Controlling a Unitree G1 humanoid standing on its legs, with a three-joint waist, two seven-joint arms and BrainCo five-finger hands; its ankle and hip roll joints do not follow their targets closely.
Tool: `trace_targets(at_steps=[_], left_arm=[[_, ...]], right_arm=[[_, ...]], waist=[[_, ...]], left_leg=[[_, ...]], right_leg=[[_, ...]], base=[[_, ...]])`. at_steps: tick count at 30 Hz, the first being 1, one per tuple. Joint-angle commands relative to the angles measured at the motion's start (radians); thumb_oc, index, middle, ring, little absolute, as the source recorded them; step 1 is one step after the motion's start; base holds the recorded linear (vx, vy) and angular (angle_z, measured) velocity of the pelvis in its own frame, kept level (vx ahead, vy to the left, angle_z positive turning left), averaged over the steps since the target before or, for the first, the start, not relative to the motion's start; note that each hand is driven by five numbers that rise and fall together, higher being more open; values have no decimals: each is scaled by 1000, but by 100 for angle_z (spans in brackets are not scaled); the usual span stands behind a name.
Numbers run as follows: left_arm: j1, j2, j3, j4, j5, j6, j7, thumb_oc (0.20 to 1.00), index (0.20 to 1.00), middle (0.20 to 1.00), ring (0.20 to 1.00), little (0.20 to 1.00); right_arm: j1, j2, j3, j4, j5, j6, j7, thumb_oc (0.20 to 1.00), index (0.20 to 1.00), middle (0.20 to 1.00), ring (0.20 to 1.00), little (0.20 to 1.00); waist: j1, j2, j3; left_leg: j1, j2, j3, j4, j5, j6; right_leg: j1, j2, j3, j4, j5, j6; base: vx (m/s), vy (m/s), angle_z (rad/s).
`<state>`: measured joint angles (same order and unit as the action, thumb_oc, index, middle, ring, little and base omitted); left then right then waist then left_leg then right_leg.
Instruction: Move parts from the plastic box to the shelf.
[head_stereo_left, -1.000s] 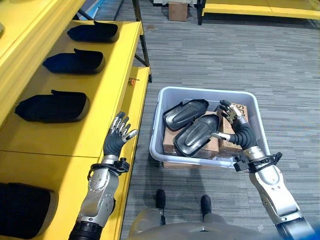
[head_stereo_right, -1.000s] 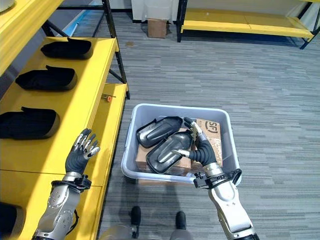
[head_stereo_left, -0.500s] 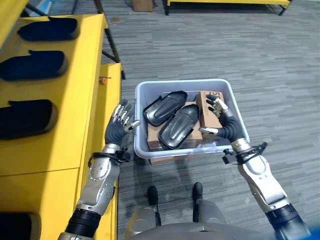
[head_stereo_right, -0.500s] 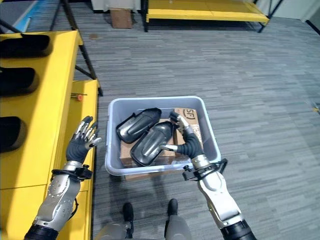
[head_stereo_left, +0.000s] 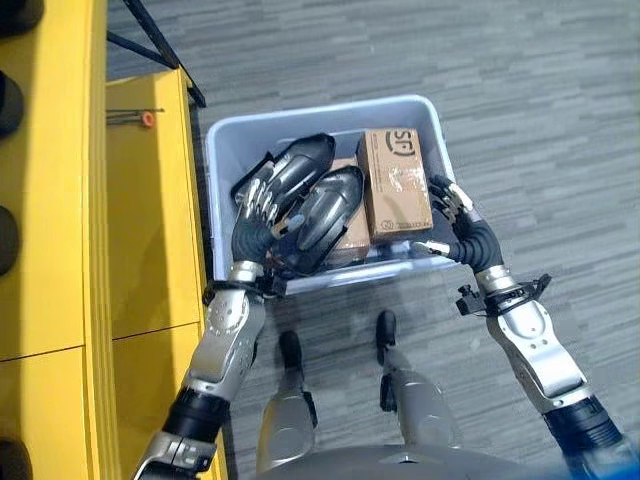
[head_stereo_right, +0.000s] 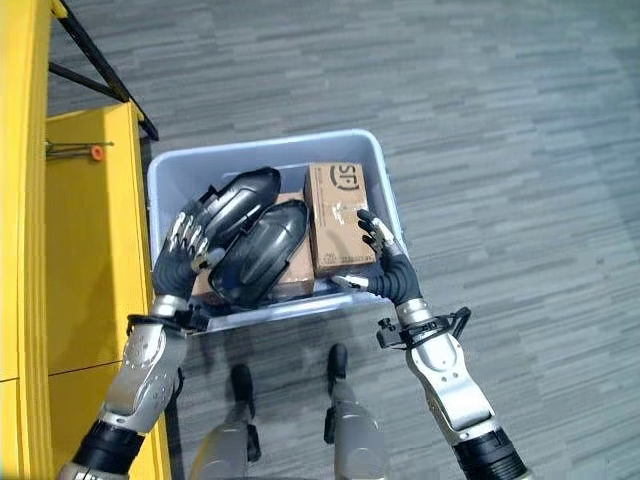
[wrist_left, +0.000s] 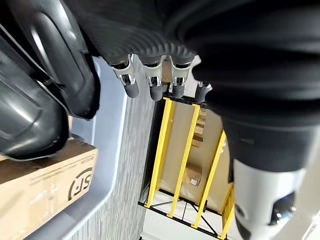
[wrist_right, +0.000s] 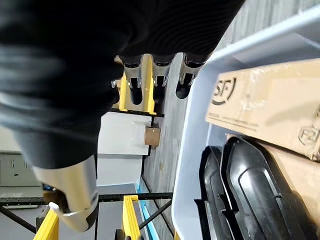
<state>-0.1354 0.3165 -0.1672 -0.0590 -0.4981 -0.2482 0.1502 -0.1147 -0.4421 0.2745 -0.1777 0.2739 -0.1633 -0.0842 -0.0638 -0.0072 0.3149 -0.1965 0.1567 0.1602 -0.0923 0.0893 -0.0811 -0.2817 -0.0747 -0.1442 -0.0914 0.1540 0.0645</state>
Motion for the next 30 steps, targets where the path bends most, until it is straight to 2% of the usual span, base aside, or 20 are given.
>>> trace_targets(at_steps=[1,7,8,18,30], left_arm=[[16,35,9,-32,24,-66,38,1000,1000,1000,1000,1000],[-23,21,10,-24,29,-67,99,1000,1000,1000,1000,1000],[-36,19,17,-18,38,-64,124,1000,1000,1000,1000,1000],[-112,35,-12,36,92,-55,166,1000,1000,1000,1000,1000],[-272,39,-90,356,170,-6,224,1000,1000,1000,1000,1000]], right_arm=[[-55,56,25,-44,55,-58,-26,1000,1000,1000,1000,1000],[-175,159,136,49,229,-63,-47,1000,1000,1000,1000,1000],[-214,197,179,81,280,-58,-48,1000,1000,1000,1000,1000],[-235,209,220,96,327,-53,-39,1000,1000,1000,1000,1000],[-251,212,239,102,334,-58,-42,1000,1000,1000,1000,1000]], waist=[[31,-50,-52],[50,-36,-17],[58,-34,-2],[58,-49,36],[21,-84,64]], left_leg=[[-7,-8,-42,11,-15,13],[-40,-23,-41,17,-13,15],[-56,-31,-42,26,-13,15],[-107,-54,-42,64,-25,19],[-112,-45,-4,64,-22,15]], right_leg=[[-51,-111,-6,147,-59,85],[-75,-123,7,135,-41,86],[-74,-132,7,122,-32,87],[-86,-153,12,98,-9,92],[-116,-143,41,92,6,95]], base=[[-2,16,-7],[-5,27,-4],[-3,31,6],[-4,21,5],[-7,16,-7]])
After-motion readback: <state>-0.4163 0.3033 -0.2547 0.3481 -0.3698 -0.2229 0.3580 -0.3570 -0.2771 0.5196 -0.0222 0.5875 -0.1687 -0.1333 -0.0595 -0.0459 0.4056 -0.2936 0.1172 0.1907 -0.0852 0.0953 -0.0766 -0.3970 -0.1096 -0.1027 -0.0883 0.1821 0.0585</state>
